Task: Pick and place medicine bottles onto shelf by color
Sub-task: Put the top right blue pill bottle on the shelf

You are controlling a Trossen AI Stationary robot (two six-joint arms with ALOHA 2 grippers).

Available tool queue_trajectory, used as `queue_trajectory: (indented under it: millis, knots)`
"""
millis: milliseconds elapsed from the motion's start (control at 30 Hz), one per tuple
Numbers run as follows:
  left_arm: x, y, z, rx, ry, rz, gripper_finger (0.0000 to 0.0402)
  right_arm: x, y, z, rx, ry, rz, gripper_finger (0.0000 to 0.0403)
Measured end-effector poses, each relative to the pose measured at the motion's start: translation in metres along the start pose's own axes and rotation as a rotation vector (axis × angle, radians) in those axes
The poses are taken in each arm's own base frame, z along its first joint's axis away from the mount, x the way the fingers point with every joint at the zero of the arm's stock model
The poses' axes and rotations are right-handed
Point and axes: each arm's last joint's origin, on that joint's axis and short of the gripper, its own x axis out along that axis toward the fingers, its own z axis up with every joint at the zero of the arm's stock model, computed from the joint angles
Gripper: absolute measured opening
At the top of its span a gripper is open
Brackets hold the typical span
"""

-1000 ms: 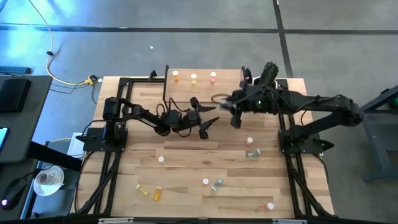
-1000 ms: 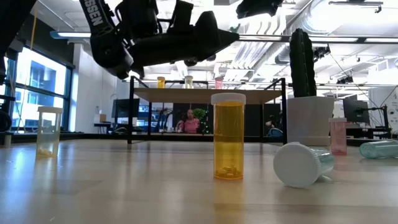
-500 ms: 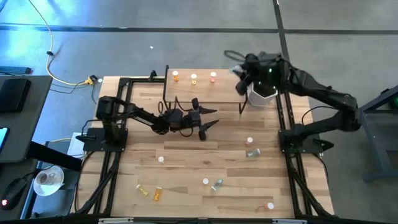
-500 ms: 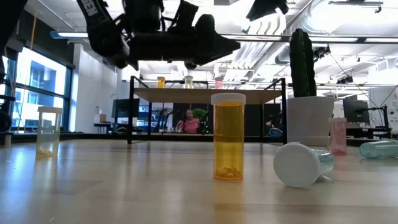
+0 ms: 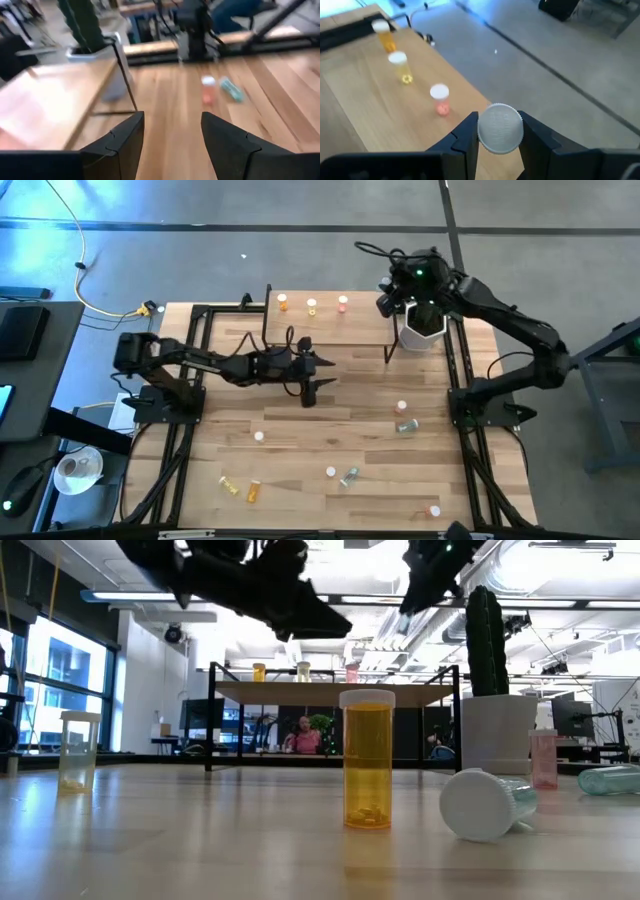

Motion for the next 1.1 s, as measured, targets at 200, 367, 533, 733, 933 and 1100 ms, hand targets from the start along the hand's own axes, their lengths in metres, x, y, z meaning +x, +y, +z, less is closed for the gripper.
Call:
queue_trajectory:
  millis: [200,367,533,733,933,1100]
  knots:
    - [-0.019,0.0,-0.002,-0.015,0.149,-0.056,0.0186,0.029,0.005,-0.009,-0.019,0.115,0.015,0.0101]
    - [-0.028,0.001,-0.001,-0.025,0.192,-0.062,0.0186,0.048,0.009,-0.014,-0.026,0.17,0.043,0.0101]
    - [-0.028,0.0,-0.001,-0.026,0.195,-0.064,0.0186,0.066,0.012,-0.021,-0.035,0.229,0.044,0.0101]
    - [-0.028,0.0,-0.003,-0.026,0.214,-0.067,0.0186,0.082,0.014,-0.028,-0.059,0.285,0.045,0.0101]
    - [-0.029,0.0,-0.004,-0.032,0.22,-0.067,0.0186,0.091,0.015,-0.033,-0.069,0.327,0.026,0.0101]
    - [-0.029,0.0,-0.004,-0.032,0.225,-0.067,0.0186,0.092,0.015,-0.033,-0.073,0.332,0.02,0.0101]
